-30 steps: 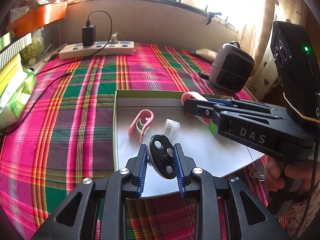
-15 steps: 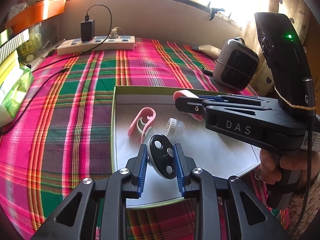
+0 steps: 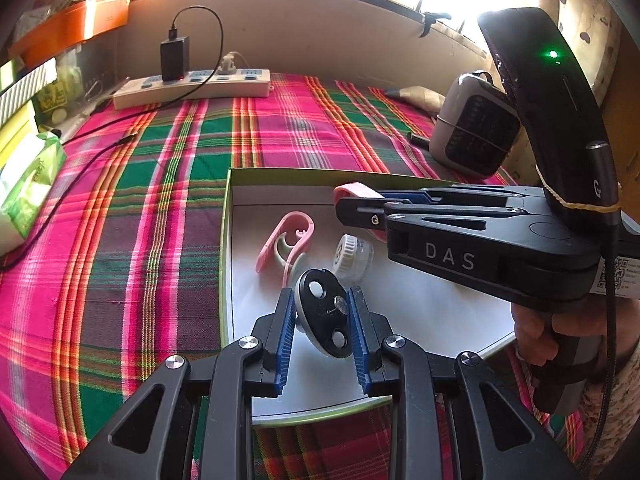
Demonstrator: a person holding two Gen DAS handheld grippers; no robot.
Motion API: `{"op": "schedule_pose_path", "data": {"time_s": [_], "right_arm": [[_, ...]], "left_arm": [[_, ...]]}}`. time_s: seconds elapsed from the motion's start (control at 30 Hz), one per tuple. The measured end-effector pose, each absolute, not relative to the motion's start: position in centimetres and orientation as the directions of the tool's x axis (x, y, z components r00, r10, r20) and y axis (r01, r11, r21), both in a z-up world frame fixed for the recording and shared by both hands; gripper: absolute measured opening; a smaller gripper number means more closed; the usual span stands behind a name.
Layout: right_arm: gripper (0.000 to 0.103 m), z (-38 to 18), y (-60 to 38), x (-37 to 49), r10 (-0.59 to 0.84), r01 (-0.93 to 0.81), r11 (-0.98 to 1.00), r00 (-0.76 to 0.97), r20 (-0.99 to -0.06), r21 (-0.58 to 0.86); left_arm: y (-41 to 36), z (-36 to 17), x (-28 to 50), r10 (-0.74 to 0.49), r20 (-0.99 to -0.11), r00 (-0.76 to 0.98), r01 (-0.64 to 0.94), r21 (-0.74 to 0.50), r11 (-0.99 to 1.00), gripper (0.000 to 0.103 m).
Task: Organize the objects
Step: 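Lift the pink clip and black disc and carry both over the tray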
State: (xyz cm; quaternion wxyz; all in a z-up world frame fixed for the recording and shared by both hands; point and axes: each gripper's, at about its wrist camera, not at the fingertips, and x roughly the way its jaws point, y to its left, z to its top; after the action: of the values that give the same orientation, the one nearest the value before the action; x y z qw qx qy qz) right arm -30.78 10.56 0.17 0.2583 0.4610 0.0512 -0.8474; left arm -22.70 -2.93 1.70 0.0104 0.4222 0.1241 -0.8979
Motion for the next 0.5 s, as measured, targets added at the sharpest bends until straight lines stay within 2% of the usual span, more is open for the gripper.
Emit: {"op": "schedule_pose_path", "data": {"time_s": [0.5], "right_arm": [[0.019,-0.4,9.92,-30.95,-0.359,0.482,-0.867,-0.432,-0.828,0.124]], "left_arm": [[-2.81,1.63,-22.88,0.052,-0.762,-0.645,0.17,-0.21,-0.963,0.024]]}}
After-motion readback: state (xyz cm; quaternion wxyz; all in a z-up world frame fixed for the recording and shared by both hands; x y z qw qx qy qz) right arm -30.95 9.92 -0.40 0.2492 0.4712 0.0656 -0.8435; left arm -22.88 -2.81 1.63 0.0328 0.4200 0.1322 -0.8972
